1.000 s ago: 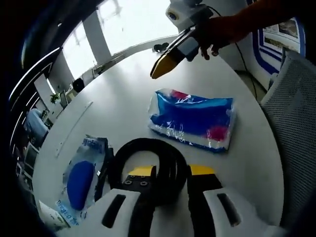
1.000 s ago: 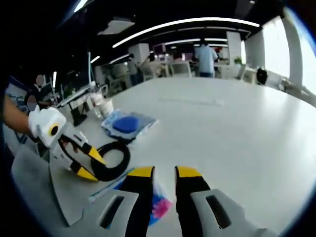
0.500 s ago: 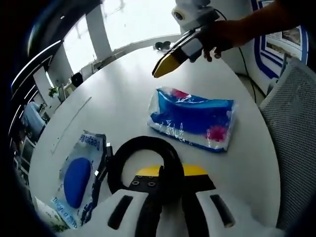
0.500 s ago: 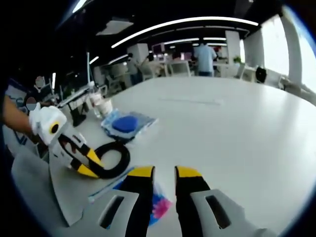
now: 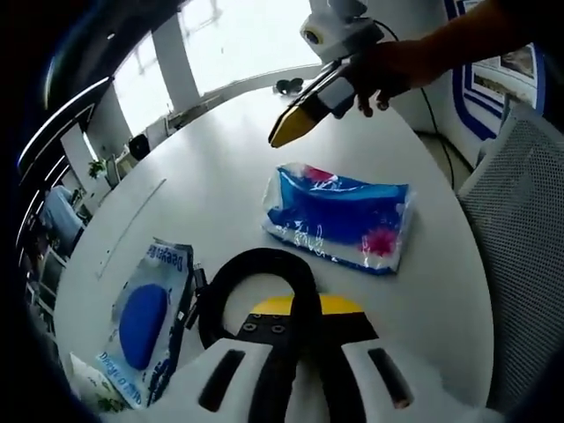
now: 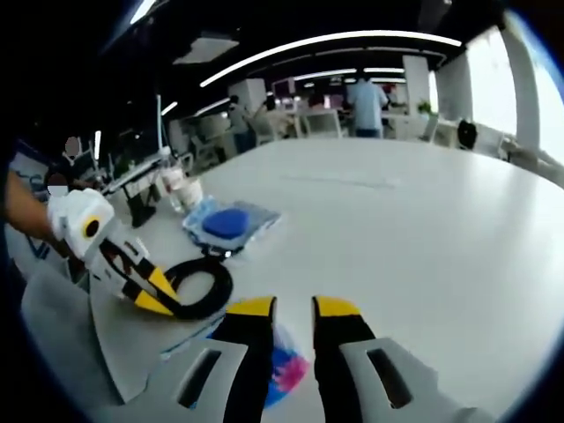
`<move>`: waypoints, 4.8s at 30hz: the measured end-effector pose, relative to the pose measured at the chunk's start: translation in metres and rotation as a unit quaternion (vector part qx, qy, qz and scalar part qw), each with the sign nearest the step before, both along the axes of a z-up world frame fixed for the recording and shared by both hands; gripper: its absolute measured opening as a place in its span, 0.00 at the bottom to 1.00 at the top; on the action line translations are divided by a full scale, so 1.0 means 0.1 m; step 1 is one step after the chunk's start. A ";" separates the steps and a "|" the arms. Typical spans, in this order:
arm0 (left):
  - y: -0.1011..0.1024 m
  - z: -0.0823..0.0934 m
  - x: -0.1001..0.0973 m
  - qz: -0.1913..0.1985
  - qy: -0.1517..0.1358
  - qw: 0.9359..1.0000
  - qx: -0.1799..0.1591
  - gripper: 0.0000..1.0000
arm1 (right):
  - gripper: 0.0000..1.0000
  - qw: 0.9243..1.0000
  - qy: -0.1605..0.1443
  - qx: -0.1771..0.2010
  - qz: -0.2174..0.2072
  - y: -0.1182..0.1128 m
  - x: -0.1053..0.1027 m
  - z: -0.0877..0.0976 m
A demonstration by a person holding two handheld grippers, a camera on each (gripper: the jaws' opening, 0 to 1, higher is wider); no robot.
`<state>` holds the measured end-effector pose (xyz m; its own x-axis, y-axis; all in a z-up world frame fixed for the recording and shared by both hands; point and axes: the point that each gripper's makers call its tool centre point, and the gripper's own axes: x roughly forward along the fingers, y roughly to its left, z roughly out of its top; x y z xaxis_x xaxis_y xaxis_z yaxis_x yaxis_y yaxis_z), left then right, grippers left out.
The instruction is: Arrange the tabletop items into an orderly group along one side of the table until the central work area is clear of visible clutter.
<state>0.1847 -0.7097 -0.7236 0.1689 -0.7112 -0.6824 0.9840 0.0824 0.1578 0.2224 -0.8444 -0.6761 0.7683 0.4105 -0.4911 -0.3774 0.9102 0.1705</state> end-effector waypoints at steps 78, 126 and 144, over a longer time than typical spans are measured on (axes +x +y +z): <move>0.22 0.01 -0.50 0.018 0.021 0.999 -0.021 0.18 | 0.71 0.994 -0.028 0.011 0.101 0.30 -0.32 0.11; 0.92 0.29 0.53 0.227 0.004 0.972 -0.065 0.57 | 0.71 0.989 -0.052 -0.008 0.141 0.62 0.13 0.35; 1.11 0.30 0.76 0.252 -0.004 0.966 -0.059 0.54 | 0.66 0.987 -0.052 -0.018 0.151 0.77 0.27 0.33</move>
<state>0.2612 -0.5989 -0.6936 0.5199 -0.6096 -0.5984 0.8125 0.5691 0.1263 0.2498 -0.7675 -0.6427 0.6607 0.6115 -0.4354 -0.6457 0.7588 0.0857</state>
